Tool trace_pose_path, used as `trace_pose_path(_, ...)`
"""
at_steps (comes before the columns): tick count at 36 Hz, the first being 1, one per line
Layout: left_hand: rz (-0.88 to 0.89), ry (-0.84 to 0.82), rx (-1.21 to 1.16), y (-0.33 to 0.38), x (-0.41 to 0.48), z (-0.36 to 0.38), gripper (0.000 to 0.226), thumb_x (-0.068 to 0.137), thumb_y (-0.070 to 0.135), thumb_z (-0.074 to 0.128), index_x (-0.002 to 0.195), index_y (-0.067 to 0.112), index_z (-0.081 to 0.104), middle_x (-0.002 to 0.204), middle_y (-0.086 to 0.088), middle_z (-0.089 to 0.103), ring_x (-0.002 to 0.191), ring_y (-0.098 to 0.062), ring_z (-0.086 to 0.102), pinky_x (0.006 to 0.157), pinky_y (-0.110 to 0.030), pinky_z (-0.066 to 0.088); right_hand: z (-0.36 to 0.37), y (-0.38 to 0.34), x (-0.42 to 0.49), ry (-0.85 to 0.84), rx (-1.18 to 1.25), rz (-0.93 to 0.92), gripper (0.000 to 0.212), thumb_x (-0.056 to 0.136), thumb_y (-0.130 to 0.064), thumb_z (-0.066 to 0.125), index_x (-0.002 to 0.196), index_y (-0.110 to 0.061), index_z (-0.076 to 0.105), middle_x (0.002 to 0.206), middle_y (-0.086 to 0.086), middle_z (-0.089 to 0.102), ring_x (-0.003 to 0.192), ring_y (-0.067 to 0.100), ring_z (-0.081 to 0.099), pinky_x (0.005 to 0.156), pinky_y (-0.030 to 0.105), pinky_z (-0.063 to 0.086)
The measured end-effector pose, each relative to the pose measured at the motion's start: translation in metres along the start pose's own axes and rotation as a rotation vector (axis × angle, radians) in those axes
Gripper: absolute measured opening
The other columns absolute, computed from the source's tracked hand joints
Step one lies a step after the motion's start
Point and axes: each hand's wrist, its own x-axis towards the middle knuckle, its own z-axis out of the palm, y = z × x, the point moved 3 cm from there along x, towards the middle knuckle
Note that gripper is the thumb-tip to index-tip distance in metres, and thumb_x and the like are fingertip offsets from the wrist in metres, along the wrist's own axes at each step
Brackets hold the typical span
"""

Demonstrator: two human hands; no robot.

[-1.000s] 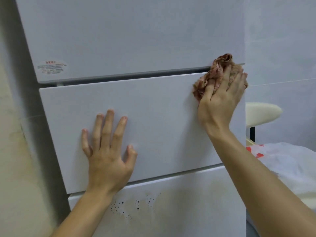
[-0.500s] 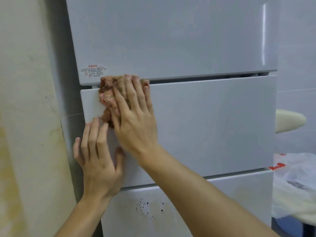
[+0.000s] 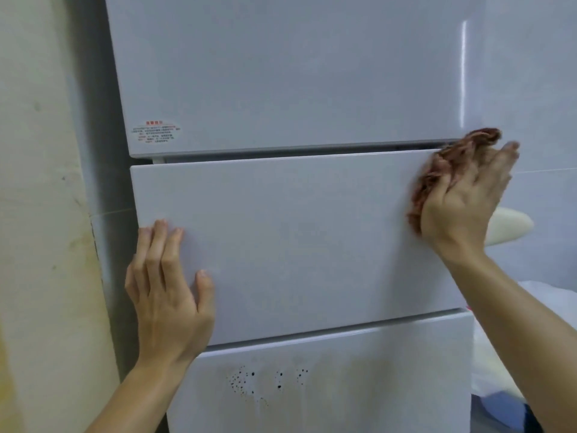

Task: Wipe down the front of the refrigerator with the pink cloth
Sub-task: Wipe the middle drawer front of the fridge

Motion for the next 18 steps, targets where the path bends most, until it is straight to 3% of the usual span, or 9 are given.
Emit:
trace_pose_path(6,0.0,0.018,0.01,0.002,0.001,0.002,0.067,0.095,0.029,0.047,0.156,0.003,0.038,0.168,-0.014,0.03,0.161,-0.029,0.016,0.127,-0.047,0.014,0.022,-0.031,-0.004,0.026,0.043,0.109,0.073,0.106,-0.035,0.028,0.164,0.004,0.009,0.172,0.027,-0.005,0.161,0.038,-0.003,0.126,0.044,-0.009)
trace_pose_path(10,0.029,0.01,-0.001,-0.003,0.001,0.001,0.067,0.096,0.031,0.046,0.157,0.003,0.037,0.169,-0.013,0.029,0.162,-0.028,0.016,0.129,-0.044,0.012,0.043,-0.072,-0.026,0.074,0.042,-0.019,0.072,0.107,-0.036,0.03,0.161,0.009,0.016,0.17,0.029,0.008,0.16,0.042,0.007,0.128,0.043,-0.004)
trace_pose_path(18,0.058,0.001,-0.017,-0.006,0.0,0.001,0.067,0.097,0.03,0.045,0.158,0.005,0.035,0.171,-0.011,0.027,0.162,-0.027,0.016,0.128,-0.055,0.02,0.077,-0.166,-0.1,0.047,0.103,-0.381,0.063,0.107,-0.031,0.04,0.157,0.006,0.034,0.167,0.026,0.026,0.158,0.039,0.023,0.131,0.048,0.013)
